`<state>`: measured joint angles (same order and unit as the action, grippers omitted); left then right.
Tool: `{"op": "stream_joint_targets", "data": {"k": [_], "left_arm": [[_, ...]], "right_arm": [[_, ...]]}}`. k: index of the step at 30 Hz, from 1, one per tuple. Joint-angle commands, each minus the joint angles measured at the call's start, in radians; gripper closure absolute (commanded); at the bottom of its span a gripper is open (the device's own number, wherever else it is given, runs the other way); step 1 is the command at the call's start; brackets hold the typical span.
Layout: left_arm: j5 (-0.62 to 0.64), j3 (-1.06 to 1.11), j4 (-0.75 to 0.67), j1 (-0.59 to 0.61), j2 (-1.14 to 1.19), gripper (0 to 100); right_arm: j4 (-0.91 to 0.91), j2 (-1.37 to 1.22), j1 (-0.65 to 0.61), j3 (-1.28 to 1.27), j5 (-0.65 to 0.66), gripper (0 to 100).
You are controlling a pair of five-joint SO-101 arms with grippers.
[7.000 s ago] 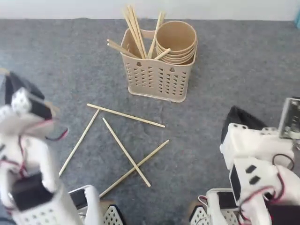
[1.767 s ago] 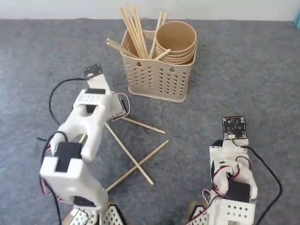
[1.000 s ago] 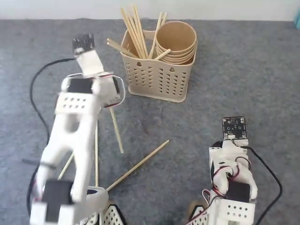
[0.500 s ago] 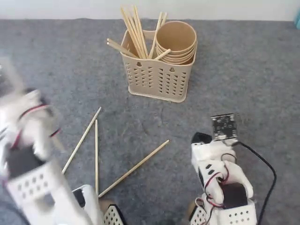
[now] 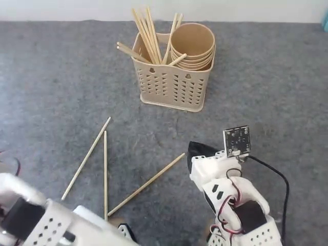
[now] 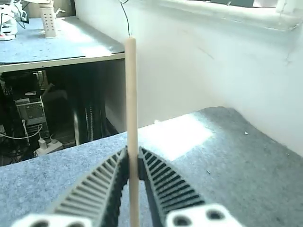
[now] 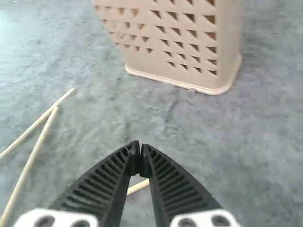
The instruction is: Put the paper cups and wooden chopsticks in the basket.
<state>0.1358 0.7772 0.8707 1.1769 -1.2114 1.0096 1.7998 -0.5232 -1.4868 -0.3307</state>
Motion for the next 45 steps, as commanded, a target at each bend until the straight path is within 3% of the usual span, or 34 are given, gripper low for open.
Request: {"op": "stream_joint_targets", "data": {"k": [1,7,14,21,26,31,37,45], "left_arm": [[-0.003,-0.068,-0.031,0.011,0.103,99],[0.046,-0.317,-0.032,0.089,0.37,99],[0.068,-0.667,-0.032,0.247,0.726,99],[0.068,-0.849,-0.032,0.328,0.971,99],[0.068,-0.917,-0.032,0.344,1.066,99],[0.091,-0.94,-0.034,0.347,1.106,99],[0.106,-0.934,-0.046,0.348,1.115,99],[0.107,-0.932,-0.064,0.348,1.115,99]], "right_arm": [[-0.044,-0.074,-0.071,0.089,-0.017,99.1],[-0.166,-0.417,-0.142,0.27,-0.023,99.1],[-0.375,-0.947,-0.337,0.52,-0.221,98.9],[-0.564,-1.402,-0.424,0.723,-0.365,98.8],[-0.564,-1.656,-0.486,0.896,-0.388,98.2],[-0.562,-1.882,-0.547,1.074,-0.388,88.0],[-0.553,-2.068,-0.553,1.194,-0.387,89.0],[-0.357,-2.27,-0.556,1.433,-0.381,89.3]]}}
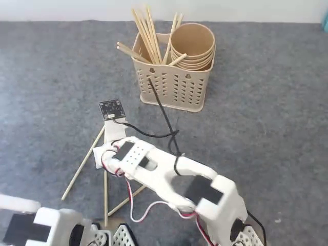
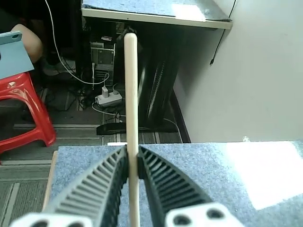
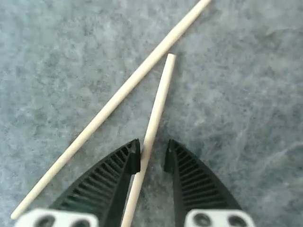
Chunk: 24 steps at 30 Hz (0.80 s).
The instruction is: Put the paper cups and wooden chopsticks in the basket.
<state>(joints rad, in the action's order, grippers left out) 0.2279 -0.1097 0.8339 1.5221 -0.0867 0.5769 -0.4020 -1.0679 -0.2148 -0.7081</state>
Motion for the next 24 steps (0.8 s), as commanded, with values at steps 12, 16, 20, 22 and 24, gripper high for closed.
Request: {"op": "stream_joint_targets", "data": {"k": [12,16,20,22,24], "left_arm": [[0.012,0.005,-0.031,0.003,-0.011,99],[0.012,0.001,-0.028,-0.002,-0.018,99],[0.015,-0.001,-0.029,-0.009,-0.035,99],[0.017,0.007,-0.026,-0.017,-0.071,99],[0.017,0.025,-0.026,-0.028,-0.115,99]], "right_arm": [[0.558,-0.231,-0.013,0.568,-0.005,99.1],[0.631,-0.127,-0.005,0.568,0.043,99.0],[0.68,0.007,0.022,0.568,0.074,99.0],[0.697,0.076,0.038,0.568,0.101,99.0],[0.72,0.148,0.042,0.568,0.133,99.0]]}}
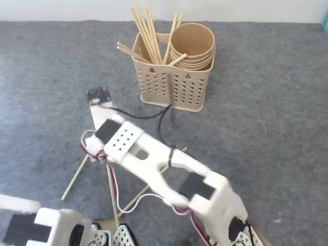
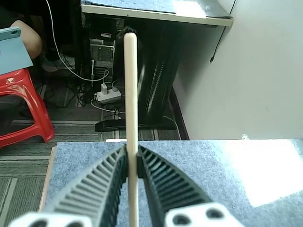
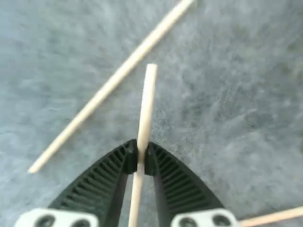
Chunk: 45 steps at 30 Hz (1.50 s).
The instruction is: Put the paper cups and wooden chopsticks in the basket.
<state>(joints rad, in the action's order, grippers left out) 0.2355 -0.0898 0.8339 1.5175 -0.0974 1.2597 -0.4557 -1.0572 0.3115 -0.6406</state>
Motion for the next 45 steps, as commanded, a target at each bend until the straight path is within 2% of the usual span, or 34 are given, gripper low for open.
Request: {"op": "stream_joint_targets", "data": {"k": [1,5,9,14,20,26,31,36,41,45], "left_arm": [[0.008,0.019,-0.026,-0.028,-0.132,99],[0.003,0.128,-0.031,-0.083,-0.284,99],[-0.021,0.263,-0.032,-0.169,-0.456,99],[-0.044,0.43,-0.032,-0.344,-0.658,99],[-0.046,0.535,-0.035,-0.586,-0.87,99],[-0.046,0.685,-0.221,-0.764,-1.091,99],[-0.046,0.828,-0.359,-0.936,-1.255,99],[-0.041,0.842,-0.46,-1.143,-1.281,99],[-0.04,0.843,-0.687,-1.323,-1.18,99],[-0.04,0.842,-0.847,-1.378,-1.03,99]], "right_arm": [[0.05,0.242,0.031,0.041,0.078,99.0],[0.114,0.41,0.061,0.041,0.14,99.1],[0.174,0.593,0.16,0.041,0.242,99.1],[0.217,0.796,0.283,0.041,0.459,99.1],[0.193,1.017,0.34,0.043,0.677,99.1],[0.09,1.173,0.392,0.04,0.793,99.1],[0.031,1.236,0.437,0.038,0.804,99.1],[-0.074,1.241,0.444,0.009,0.769,99.1],[-0.268,1.316,0.501,-0.144,0.712,99.1],[-0.386,1.442,0.509,-0.311,0.718,99.1]]}}
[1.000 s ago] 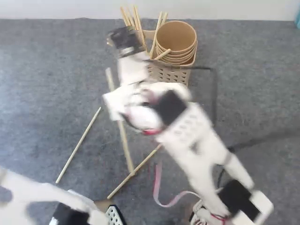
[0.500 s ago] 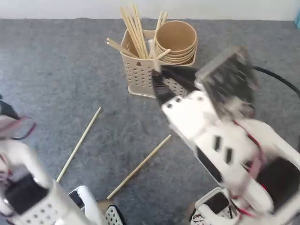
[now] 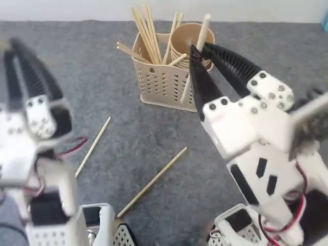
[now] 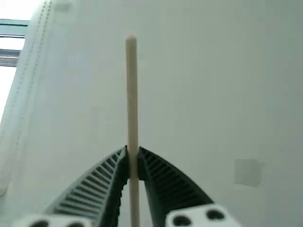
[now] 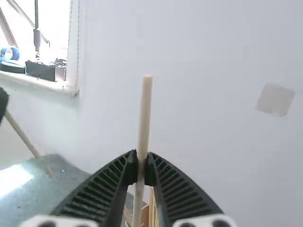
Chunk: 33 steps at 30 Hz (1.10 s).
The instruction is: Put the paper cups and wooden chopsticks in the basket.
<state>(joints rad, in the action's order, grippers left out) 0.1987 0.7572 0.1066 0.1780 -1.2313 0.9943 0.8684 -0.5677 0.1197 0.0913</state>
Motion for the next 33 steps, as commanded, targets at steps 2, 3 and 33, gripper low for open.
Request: {"op": "stream_joint_targets", "data": {"k": [2,3,33], "left_arm": [[-0.003,-0.012,-0.172,-0.06,0.173,99],[-0.003,-0.022,-0.186,-0.072,0.206,99],[-0.003,-0.412,-0.327,-0.265,1.037,86]], "right_arm": [[-0.18,0.17,0.039,-0.218,-0.015,99.1],[-0.206,0.197,0.065,-0.265,-0.018,99.1],[-0.372,0.693,0.331,-0.832,-0.084,99.1]]}}
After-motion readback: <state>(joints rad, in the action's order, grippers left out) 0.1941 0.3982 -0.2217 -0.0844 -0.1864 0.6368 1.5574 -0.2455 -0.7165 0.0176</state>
